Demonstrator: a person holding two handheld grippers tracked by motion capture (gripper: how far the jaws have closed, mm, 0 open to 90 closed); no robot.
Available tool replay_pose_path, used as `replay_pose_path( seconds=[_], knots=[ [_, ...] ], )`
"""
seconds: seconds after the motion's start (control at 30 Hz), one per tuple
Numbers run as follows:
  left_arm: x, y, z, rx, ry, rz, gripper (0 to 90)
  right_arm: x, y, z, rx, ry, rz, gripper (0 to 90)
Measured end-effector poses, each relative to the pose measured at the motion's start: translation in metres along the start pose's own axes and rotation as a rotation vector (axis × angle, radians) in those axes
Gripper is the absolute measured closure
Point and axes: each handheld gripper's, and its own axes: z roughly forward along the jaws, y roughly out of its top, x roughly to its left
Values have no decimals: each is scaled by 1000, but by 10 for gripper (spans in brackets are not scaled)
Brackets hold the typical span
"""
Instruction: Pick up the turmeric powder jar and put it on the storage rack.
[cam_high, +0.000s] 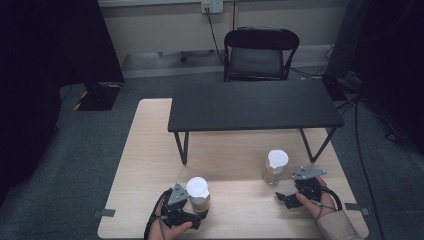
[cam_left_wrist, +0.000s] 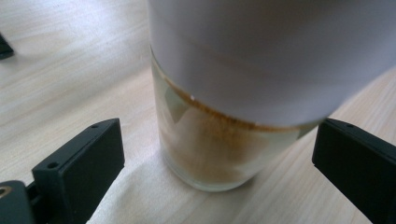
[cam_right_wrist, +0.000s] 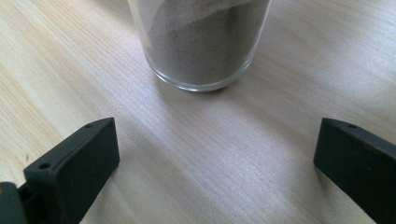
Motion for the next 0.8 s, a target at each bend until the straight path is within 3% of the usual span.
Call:
replay_pose_path(
  seconds=[0.3,0.8],
  knots=[
    [-3,4,3,-39,9,-22,41,0,0,0,0,0,0,0],
    [-4,10,4,-69,4,12,199,0,0,0,0,0,0,0]
  ],
)
